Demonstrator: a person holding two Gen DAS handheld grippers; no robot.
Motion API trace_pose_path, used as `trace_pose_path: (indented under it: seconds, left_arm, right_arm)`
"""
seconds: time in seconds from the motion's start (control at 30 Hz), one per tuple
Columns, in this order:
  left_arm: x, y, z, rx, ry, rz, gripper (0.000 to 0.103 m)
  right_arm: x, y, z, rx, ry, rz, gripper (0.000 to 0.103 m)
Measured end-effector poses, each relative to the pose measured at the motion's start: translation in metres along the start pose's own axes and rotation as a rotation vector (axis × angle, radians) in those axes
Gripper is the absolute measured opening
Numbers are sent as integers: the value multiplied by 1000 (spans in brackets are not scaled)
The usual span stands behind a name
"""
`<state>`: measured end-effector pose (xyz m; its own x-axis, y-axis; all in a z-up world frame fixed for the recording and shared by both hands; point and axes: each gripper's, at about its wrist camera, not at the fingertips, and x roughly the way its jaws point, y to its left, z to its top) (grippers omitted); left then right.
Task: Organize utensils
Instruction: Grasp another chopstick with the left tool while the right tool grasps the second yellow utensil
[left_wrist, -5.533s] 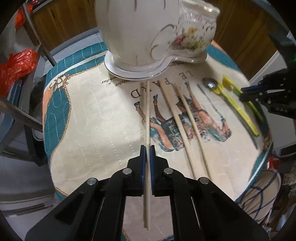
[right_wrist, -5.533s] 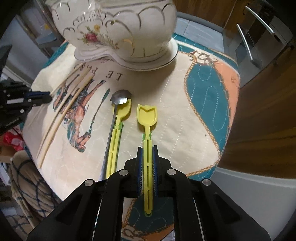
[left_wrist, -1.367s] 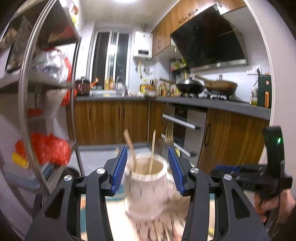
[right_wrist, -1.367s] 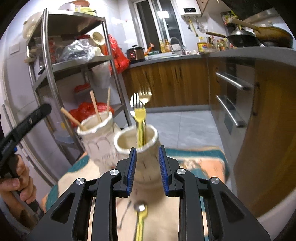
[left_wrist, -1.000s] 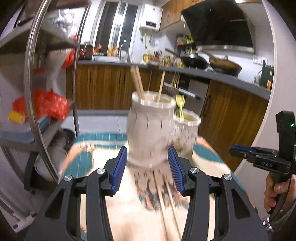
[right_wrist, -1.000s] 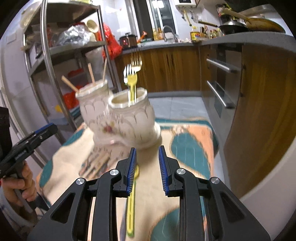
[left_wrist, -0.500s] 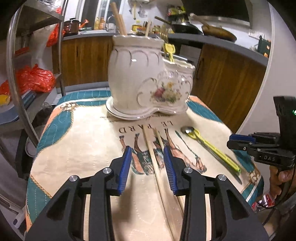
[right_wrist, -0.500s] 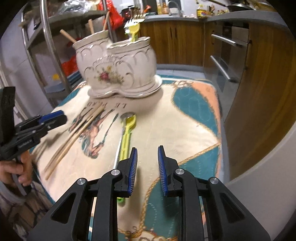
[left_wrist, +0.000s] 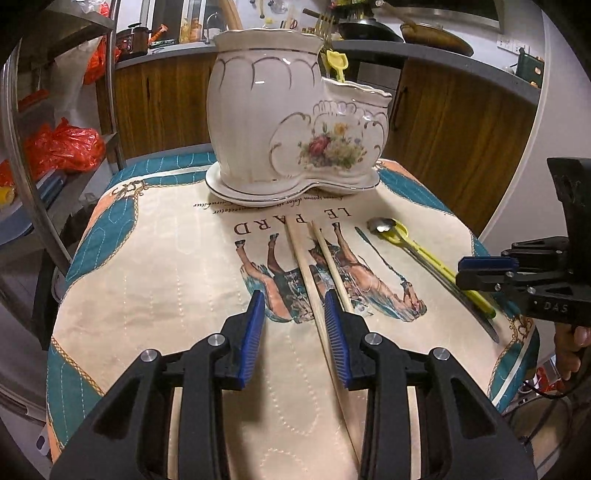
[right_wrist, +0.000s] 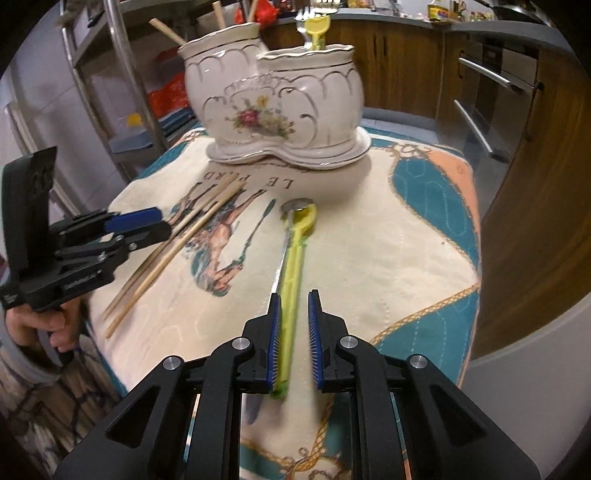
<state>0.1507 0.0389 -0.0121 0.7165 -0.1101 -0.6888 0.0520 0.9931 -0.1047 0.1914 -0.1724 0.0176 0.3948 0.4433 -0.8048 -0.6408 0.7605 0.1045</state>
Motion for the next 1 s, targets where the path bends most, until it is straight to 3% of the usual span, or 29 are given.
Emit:
trace_pose_path:
  seconds: [0.23, 0.43, 0.6, 0.83, 1.0]
  left_arm:
    - [5, -5, 1, 26, 24, 11, 28]
    - [7, -3, 2, 21, 31, 30, 21]
    - [7, -2, 4, 21, 51, 33, 20]
    - [16, -6, 22, 108, 168, 33, 20]
    - [28, -4, 40, 163, 321, -18, 20]
  right_arm:
    - [0, -3, -2, -3, 27, -17, 11]
    - [-7, -24, -7, 73, 19, -51, 11]
    - [-12, -32, -10, 99, 42, -56, 11]
    - [5, -26, 21, 15, 202, -57, 13]
    - [34, -25, 51, -36, 380, -43, 13]
